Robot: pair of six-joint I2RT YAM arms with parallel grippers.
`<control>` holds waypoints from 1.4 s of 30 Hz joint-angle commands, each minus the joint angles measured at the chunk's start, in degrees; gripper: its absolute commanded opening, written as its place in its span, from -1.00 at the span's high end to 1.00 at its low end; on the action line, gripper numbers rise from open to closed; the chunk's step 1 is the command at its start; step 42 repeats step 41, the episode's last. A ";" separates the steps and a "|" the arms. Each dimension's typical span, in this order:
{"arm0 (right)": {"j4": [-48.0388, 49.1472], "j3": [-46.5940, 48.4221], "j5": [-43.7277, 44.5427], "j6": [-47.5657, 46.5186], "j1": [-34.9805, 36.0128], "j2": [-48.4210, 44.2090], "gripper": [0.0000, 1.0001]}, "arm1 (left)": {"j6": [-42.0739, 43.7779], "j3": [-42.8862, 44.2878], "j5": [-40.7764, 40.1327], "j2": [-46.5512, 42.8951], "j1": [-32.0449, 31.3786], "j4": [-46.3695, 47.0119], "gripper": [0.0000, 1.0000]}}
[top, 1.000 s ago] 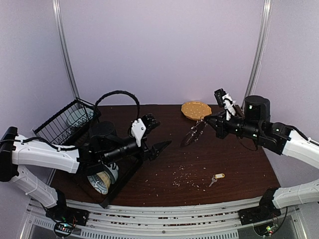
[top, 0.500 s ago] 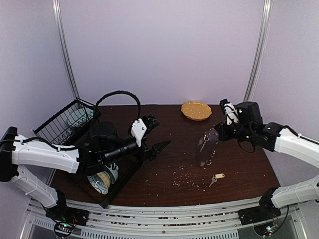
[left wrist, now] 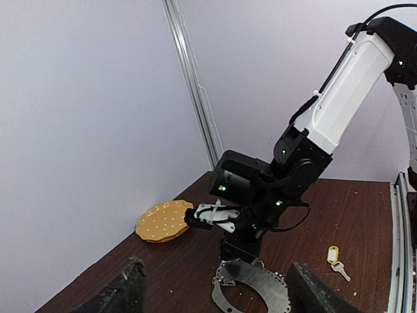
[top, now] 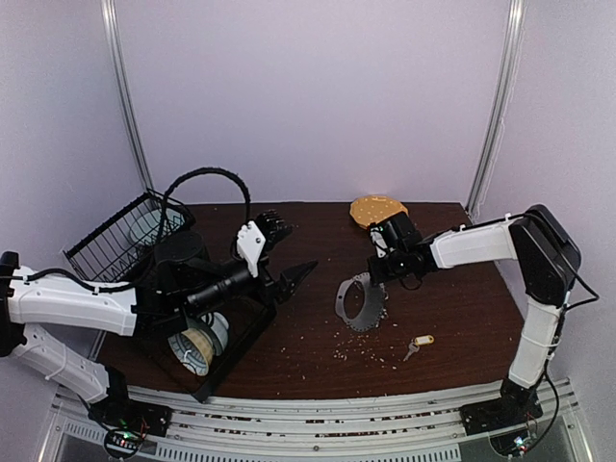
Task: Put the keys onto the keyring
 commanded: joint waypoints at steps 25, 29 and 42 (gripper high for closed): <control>28.98 -42.29 16.38 10.42 -30.40 -47.48 -1.00 | -7.42 7.08 -20.57 15.25 18.53 -7.76 -0.62; 43.33 -51.76 24.04 8.03 -30.40 -50.93 -1.00 | -7.36 -1.99 -24.46 16.51 18.55 6.55 -0.63; 46.49 -50.39 29.68 11.57 -30.27 -35.79 -1.00 | -4.63 -9.65 -28.10 20.79 19.46 18.94 -0.65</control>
